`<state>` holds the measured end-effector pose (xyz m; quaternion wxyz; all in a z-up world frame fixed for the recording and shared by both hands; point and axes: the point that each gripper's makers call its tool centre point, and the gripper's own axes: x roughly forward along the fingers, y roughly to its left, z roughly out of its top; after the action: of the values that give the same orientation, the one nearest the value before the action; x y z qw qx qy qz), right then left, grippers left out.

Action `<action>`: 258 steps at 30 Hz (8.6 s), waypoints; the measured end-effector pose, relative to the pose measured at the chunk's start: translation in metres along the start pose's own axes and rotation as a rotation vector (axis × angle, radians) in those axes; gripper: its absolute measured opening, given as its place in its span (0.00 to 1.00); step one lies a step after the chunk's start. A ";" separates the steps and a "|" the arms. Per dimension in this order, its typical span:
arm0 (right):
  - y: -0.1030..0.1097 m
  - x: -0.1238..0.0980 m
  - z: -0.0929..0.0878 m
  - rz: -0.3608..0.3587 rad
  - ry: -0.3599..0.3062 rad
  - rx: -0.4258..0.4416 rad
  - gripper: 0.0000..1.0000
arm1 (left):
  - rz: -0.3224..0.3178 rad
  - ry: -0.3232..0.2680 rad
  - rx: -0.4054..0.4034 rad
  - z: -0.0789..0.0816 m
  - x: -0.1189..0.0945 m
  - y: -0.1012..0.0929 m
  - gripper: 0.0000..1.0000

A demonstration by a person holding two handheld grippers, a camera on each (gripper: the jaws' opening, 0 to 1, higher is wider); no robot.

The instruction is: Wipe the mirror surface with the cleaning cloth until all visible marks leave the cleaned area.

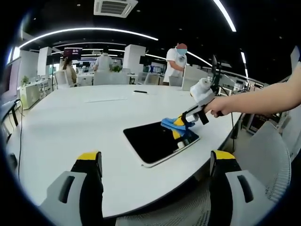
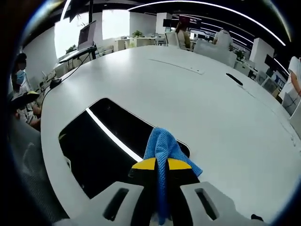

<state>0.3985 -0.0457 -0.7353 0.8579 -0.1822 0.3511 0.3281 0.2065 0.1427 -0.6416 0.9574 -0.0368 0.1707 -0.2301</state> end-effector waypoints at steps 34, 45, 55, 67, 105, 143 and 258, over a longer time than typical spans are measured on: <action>-0.027 0.024 0.020 -0.018 -0.044 0.047 0.02 | 0.003 0.025 0.001 -0.004 0.001 0.001 0.94; -0.028 0.026 0.021 -0.033 -0.060 0.128 0.01 | 0.003 0.024 0.001 -0.004 0.001 0.001 0.94; -0.032 0.018 0.026 -0.072 -0.091 0.185 0.01 | 0.004 0.026 0.000 -0.004 0.001 0.001 0.94; -0.043 -0.012 0.032 -0.115 -0.109 0.187 0.01 | 0.004 0.017 0.001 -0.003 0.001 0.001 0.94; -0.030 -0.040 -0.044 -0.154 0.004 0.267 0.03 | 0.002 0.017 0.002 -0.002 0.001 0.000 0.94; -0.053 -0.062 -0.019 -0.149 -0.106 0.346 0.29 | -0.001 -0.002 -0.004 0.001 0.001 0.000 0.94; 0.027 -0.209 -0.058 -0.290 -0.491 0.268 0.89 | -0.015 -0.040 -0.017 0.005 -0.001 -0.001 0.94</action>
<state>0.2397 -0.1484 -0.6267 0.9713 -0.0311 0.1437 0.1871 0.2068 0.1422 -0.6360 0.9585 -0.0510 0.1533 -0.2351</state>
